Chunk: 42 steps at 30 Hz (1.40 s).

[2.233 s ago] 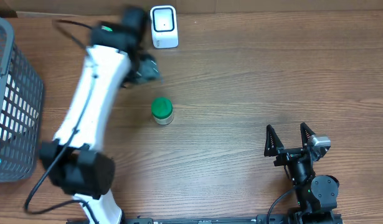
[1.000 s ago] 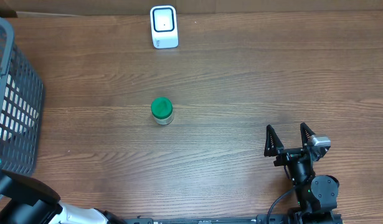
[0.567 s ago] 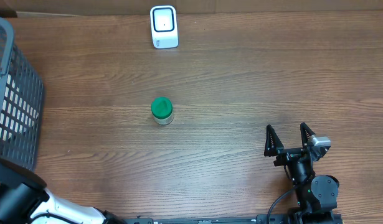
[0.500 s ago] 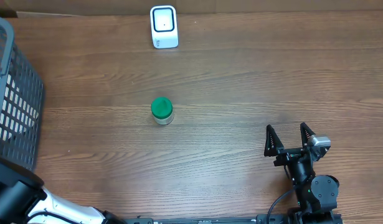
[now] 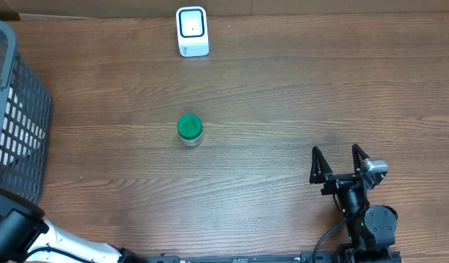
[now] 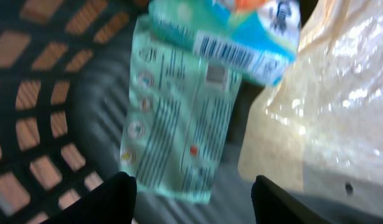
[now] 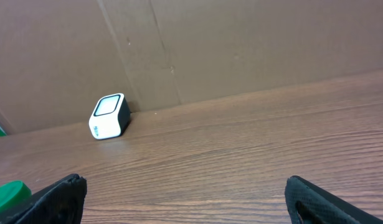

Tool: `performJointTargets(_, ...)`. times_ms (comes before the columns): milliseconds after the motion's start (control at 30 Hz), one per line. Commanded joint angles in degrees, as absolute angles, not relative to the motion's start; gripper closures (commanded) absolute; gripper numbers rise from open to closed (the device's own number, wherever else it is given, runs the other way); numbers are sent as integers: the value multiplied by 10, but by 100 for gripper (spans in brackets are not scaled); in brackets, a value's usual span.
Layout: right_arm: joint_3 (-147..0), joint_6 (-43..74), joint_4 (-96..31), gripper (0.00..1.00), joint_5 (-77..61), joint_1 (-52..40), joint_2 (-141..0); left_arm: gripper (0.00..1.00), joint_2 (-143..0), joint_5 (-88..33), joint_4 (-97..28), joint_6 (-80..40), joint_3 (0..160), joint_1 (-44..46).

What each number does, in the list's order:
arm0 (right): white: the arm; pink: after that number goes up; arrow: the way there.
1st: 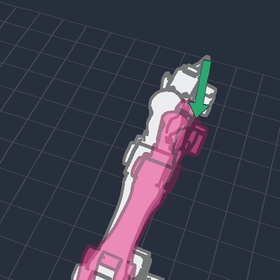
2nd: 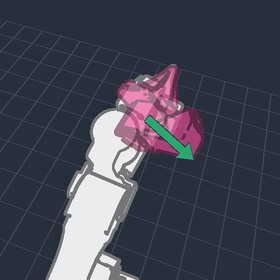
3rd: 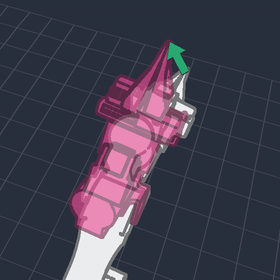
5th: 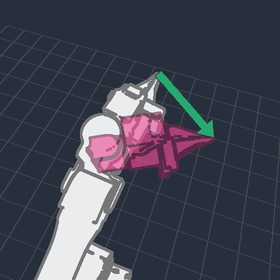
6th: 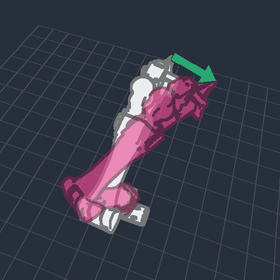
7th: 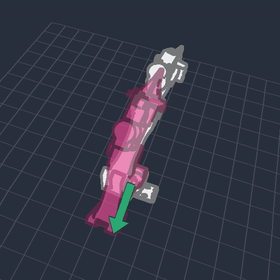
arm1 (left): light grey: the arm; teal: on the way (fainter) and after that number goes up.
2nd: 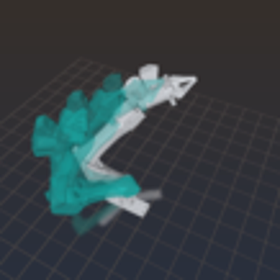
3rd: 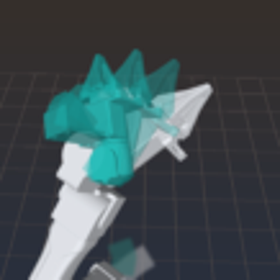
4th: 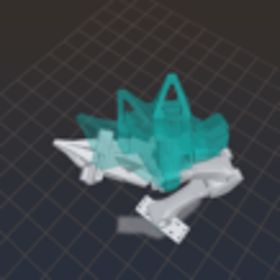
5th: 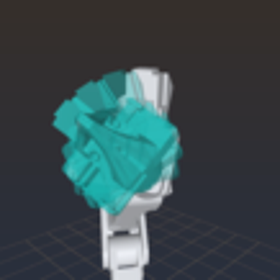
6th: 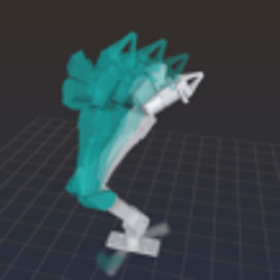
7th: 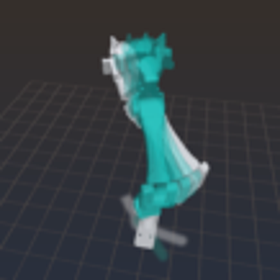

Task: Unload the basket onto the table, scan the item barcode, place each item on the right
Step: 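Reach into the basket and grasp the green wrapped pack with left gripper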

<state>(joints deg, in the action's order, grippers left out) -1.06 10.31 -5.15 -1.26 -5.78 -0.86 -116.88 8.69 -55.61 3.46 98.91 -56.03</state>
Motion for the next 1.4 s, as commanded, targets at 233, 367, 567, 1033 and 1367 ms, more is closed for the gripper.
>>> performJointTargets(233, -5, 104, -48, 0, -14, -62, -4, 46, -1241, 55, -531, 84, 984, -562)
performJointTargets(367, -5, 104, -48, 0, -14, -62, -4, 55, -1261, 58, -533, 81, 984, -562)
performJointTargets(567, -5, 104, -48, 0, -14, -62, -4, 96, -1260, 58, -540, 81, 985, -562)
performJointTargets(1033, -5, 104, -48, 0, -14, -62, -4, 96, -1227, -12, -731, -20, 1195, -554)
performJointTargets(1367, -5, 104, -48, 0, -14, -62, -4, 96, -1112, -247, -771, -93, 1376, -552)
